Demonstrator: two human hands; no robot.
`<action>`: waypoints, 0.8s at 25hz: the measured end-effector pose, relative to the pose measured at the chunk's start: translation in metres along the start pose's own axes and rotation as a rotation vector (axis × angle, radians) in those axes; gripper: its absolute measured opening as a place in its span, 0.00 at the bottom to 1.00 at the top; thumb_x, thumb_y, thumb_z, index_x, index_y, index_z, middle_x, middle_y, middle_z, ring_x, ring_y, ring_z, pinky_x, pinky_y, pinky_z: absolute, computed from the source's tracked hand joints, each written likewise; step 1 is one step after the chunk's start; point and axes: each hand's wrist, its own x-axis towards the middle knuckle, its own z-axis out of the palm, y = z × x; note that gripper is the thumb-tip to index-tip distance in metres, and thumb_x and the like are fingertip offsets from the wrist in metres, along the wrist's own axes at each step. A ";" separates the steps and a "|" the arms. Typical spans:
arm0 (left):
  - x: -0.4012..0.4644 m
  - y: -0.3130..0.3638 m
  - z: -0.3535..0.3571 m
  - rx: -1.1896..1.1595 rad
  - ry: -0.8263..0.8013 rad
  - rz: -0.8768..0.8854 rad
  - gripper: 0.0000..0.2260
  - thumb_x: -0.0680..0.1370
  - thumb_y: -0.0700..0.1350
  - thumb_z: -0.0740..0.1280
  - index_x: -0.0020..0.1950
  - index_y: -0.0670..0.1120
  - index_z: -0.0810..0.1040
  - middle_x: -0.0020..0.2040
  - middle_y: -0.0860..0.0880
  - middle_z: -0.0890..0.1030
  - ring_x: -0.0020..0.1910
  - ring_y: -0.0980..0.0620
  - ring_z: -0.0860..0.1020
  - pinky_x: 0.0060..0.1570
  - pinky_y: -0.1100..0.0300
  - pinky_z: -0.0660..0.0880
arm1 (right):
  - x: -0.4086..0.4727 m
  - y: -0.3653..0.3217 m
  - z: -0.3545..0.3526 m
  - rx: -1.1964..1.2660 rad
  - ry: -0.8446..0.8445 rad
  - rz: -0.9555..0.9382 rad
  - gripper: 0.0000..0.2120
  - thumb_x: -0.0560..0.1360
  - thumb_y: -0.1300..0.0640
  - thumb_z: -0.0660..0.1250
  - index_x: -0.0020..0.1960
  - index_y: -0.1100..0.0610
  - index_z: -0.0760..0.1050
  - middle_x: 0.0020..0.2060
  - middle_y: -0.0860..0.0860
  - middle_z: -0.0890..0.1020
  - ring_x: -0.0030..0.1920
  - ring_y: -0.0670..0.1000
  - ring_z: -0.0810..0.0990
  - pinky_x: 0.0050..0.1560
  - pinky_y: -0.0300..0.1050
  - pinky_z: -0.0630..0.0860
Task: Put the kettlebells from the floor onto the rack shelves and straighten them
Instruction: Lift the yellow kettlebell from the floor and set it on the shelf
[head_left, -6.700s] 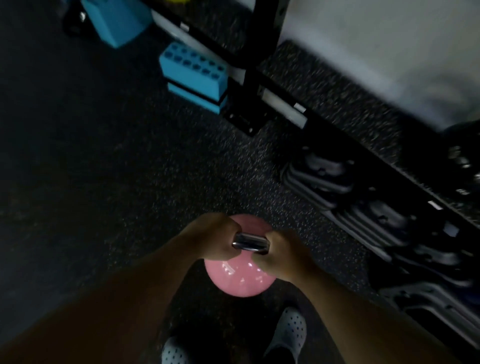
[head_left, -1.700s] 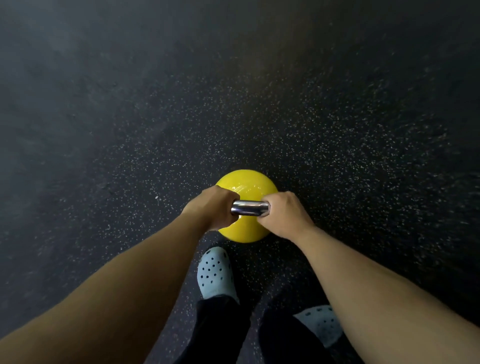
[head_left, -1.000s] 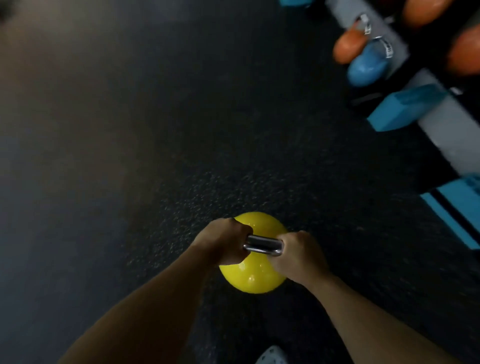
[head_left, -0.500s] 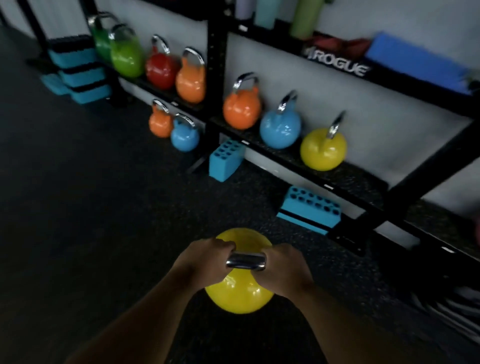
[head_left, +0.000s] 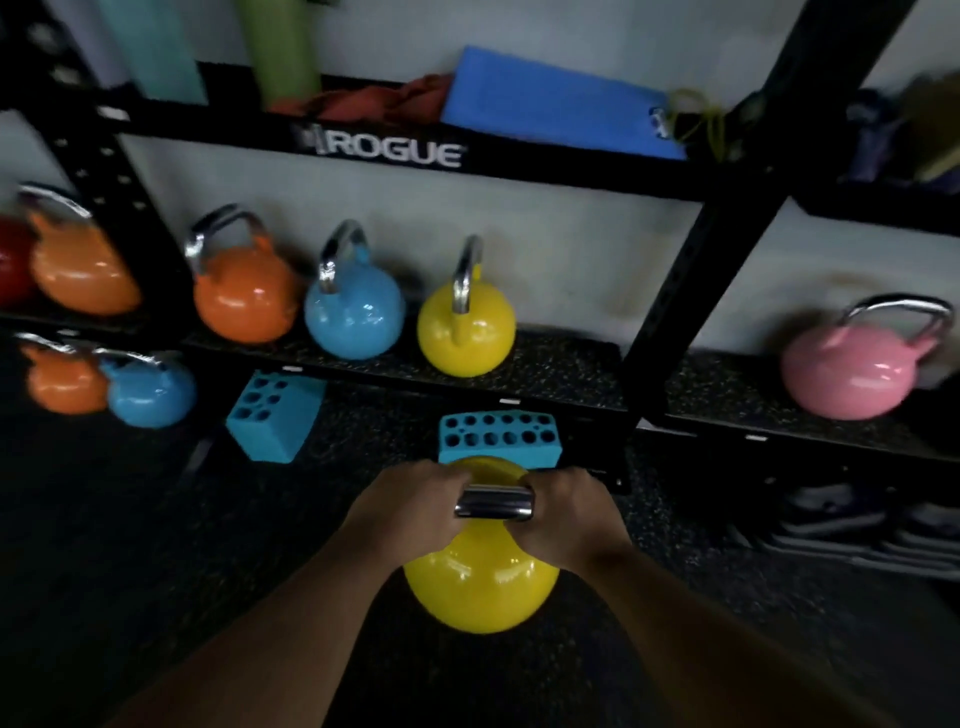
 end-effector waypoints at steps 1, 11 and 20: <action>0.026 0.002 -0.001 0.012 0.007 0.029 0.10 0.74 0.52 0.65 0.54 0.51 0.78 0.49 0.48 0.84 0.48 0.43 0.82 0.43 0.52 0.76 | 0.014 0.014 -0.005 -0.001 0.044 0.022 0.09 0.66 0.48 0.65 0.38 0.54 0.77 0.33 0.53 0.82 0.35 0.58 0.81 0.30 0.45 0.71; 0.272 0.008 -0.005 0.058 0.093 0.254 0.11 0.75 0.48 0.68 0.56 0.48 0.78 0.45 0.46 0.84 0.41 0.43 0.82 0.35 0.55 0.74 | 0.168 0.146 -0.056 -0.010 0.263 0.175 0.05 0.69 0.60 0.69 0.45 0.57 0.80 0.35 0.56 0.84 0.35 0.60 0.82 0.34 0.52 0.80; 0.406 0.006 0.004 0.158 0.134 0.213 0.11 0.74 0.45 0.69 0.56 0.47 0.78 0.49 0.43 0.83 0.47 0.40 0.82 0.39 0.51 0.76 | 0.277 0.227 -0.066 -0.024 0.307 0.196 0.06 0.69 0.63 0.69 0.46 0.59 0.77 0.38 0.59 0.83 0.37 0.61 0.81 0.34 0.47 0.73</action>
